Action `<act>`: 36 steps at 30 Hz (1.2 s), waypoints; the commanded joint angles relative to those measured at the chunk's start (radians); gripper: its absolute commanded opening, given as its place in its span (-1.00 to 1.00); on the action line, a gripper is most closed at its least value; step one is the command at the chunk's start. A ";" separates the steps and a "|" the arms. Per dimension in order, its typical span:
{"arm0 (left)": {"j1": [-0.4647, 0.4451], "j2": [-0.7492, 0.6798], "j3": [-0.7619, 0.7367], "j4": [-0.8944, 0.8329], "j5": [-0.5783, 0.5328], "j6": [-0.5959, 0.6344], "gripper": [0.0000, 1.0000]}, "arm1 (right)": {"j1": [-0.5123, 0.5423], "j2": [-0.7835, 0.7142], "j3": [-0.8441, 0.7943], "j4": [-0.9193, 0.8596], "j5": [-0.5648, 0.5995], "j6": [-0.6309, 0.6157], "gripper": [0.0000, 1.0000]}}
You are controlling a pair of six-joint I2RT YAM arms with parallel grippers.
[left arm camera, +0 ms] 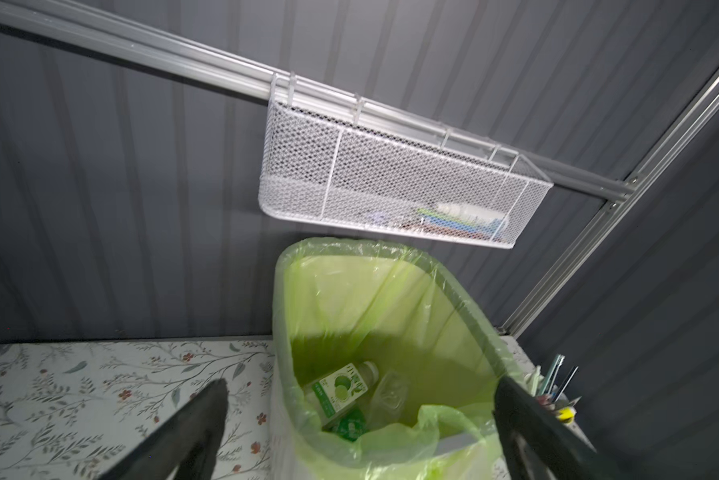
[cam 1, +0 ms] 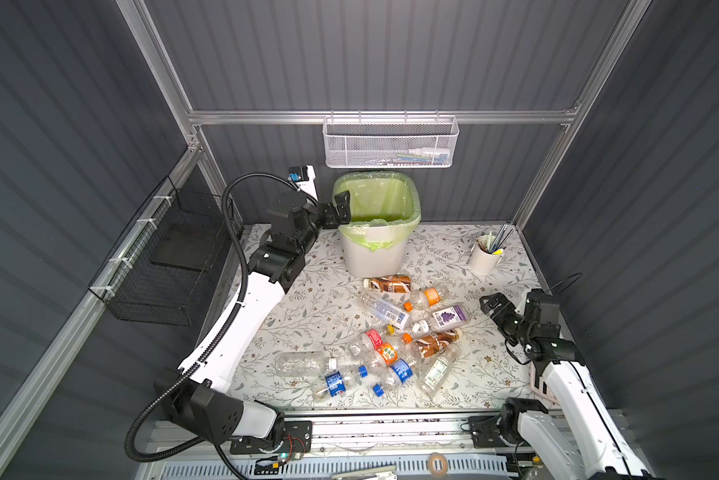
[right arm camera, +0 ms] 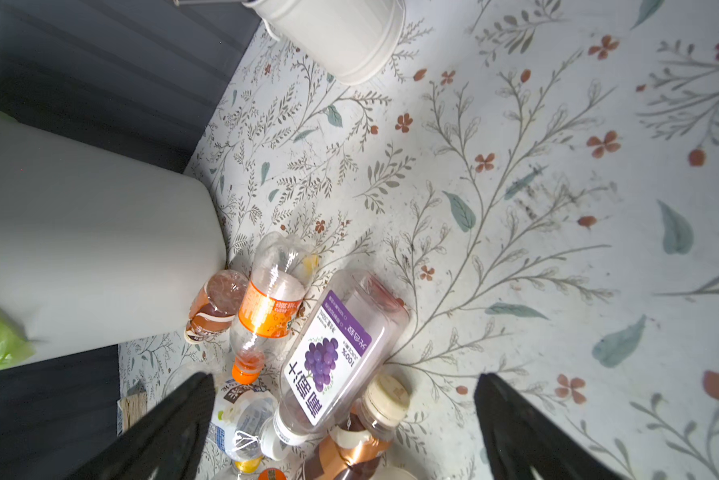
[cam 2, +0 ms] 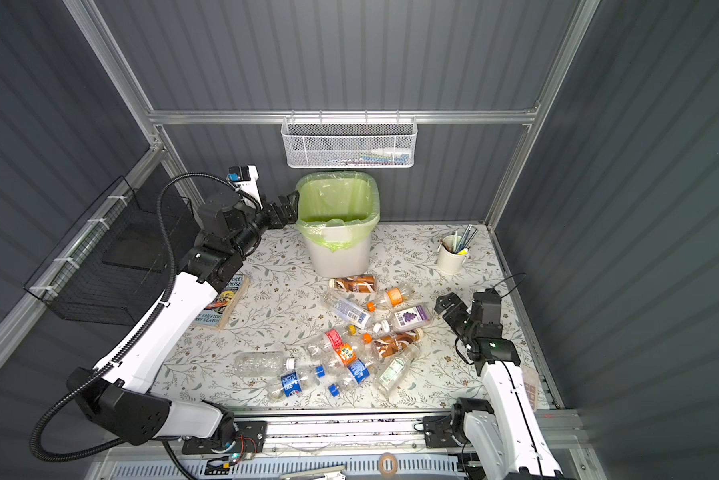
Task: Throw the plastic bottles in the bin
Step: 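Withdraw the left arm while the right gripper reaches across to the blue-label bottle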
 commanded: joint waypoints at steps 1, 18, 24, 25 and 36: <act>-0.002 -0.064 -0.068 -0.067 -0.043 0.075 0.99 | 0.031 -0.021 -0.012 -0.012 0.016 0.040 0.98; 0.121 -0.274 -0.403 -0.234 -0.233 -0.085 0.99 | 0.439 0.232 0.258 0.091 0.105 -0.227 0.98; 0.228 -0.252 -0.416 -0.276 -0.202 -0.123 1.00 | 0.637 0.385 0.397 0.100 0.072 -0.472 0.93; 0.251 -0.245 -0.419 -0.283 -0.184 -0.136 0.99 | 0.669 0.412 0.423 0.088 0.070 -0.504 0.89; 0.426 -0.207 -0.478 -0.279 -0.047 -0.175 0.99 | 1.024 0.756 0.709 -0.045 0.032 -0.826 0.67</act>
